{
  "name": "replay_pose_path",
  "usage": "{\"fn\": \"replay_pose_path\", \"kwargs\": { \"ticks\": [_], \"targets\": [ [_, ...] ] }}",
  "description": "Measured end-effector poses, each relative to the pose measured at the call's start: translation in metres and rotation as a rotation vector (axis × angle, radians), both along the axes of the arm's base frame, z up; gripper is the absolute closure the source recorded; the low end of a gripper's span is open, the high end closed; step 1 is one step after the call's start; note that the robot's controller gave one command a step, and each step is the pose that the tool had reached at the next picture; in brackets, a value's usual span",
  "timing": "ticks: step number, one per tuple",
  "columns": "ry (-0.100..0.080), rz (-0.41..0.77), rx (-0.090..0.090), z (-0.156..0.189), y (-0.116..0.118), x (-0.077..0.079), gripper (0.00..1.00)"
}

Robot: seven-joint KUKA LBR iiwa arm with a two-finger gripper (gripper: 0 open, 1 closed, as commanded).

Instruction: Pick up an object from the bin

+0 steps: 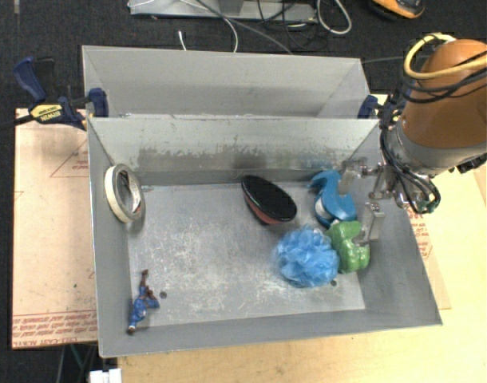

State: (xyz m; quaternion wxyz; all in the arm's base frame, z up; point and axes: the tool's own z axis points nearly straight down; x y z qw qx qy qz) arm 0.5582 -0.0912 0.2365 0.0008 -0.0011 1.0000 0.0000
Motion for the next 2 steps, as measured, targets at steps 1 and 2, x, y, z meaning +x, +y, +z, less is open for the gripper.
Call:
{"fn": "replay_pose_path", "kwargs": {
  "ticks": [1, 2],
  "targets": [
    [0.002, 0.137, 0.001, -0.077, 0.023, -0.021, 0.00],
    [-0.014, 0.179, -0.002, -0.071, 0.041, 0.000, 0.00]
  ]
}}
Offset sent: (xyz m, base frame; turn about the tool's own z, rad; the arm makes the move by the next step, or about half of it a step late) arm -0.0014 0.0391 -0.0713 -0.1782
